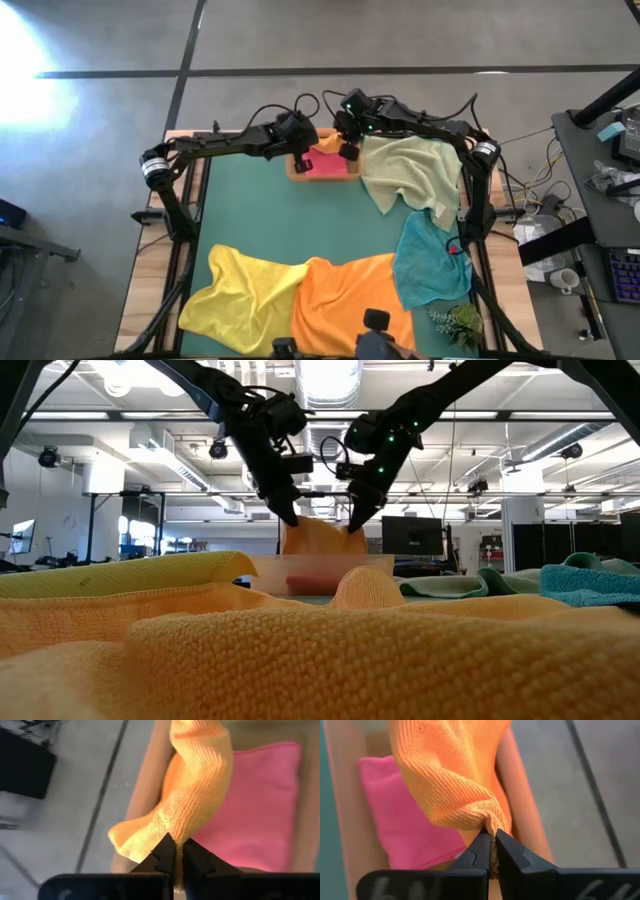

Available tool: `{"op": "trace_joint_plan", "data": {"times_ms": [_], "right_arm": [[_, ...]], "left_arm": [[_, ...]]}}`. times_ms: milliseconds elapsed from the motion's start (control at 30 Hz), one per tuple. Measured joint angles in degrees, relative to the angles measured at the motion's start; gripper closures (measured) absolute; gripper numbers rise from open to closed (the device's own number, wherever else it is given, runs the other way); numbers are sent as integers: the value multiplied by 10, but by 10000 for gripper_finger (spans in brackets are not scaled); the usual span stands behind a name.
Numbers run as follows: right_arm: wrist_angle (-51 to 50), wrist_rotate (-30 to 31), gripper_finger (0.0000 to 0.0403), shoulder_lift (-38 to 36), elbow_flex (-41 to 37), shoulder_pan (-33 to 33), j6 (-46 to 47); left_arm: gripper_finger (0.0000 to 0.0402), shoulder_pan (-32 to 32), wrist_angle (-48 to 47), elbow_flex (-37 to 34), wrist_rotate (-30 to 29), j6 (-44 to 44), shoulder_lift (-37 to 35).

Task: Fold microfiber towels
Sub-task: Put the orange towel into the orange bin, then move the yellow towel to the center left of the table

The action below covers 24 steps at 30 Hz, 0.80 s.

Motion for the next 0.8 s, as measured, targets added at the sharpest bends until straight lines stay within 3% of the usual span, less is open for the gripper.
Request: {"op": "trace_joint_plan", "data": {"times_ms": [300, 533, 800], "right_arm": [[-26, -26, 383, 1, 0, 3, 27], [-66, -51, 312, -1, 0, 4, 75], [-141, -75, 248, -30, 14, 6, 76]], "left_arm": [[331, -2, -3, -1, 13, 0, 0], [256, -5, -9, 0, 14, -59, -4], [213, -10, -133, 59, 21, -105, -18]]}}
